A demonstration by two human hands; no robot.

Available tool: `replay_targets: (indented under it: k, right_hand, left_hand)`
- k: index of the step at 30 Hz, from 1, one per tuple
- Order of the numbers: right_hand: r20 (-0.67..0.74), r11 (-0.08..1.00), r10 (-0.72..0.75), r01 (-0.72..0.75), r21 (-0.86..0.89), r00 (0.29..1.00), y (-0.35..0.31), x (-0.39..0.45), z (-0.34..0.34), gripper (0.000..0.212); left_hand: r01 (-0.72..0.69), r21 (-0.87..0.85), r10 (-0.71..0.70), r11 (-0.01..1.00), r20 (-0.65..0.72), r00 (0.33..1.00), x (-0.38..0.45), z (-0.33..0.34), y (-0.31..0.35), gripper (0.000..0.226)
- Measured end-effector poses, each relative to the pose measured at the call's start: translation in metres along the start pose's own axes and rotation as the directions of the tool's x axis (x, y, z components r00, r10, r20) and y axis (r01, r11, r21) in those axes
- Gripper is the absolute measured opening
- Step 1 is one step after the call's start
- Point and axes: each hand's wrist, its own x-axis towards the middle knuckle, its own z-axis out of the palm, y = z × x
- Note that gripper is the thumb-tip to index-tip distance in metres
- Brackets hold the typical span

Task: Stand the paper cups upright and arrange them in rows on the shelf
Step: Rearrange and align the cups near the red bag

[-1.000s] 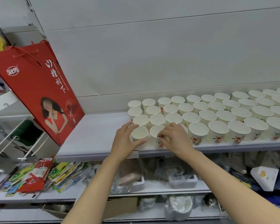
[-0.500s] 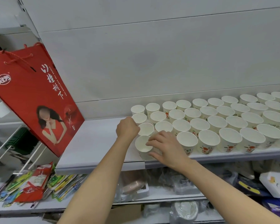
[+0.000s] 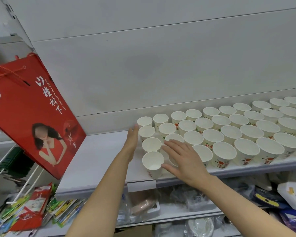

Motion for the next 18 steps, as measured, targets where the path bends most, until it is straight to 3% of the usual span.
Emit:
replay_targets:
  k: [9, 18]
  right_hand:
    - [0.135, 0.992, 0.101, -0.091, -0.083, 0.986, -0.004, -0.007, 0.0, 0.067]
    - [0.118, 0.986, 0.13, -0.115, -0.122, 0.985, -0.006, -0.007, -0.005, 0.065]
  left_hand:
    - [0.104, -0.18, -0.066, 0.978, 0.202, 0.977, 0.024, 0.024, 0.004, 0.074]
    - [0.166, -0.254, -0.103, 0.953, 0.241, 0.965, 0.03, 0.033, 0.004, 0.073]
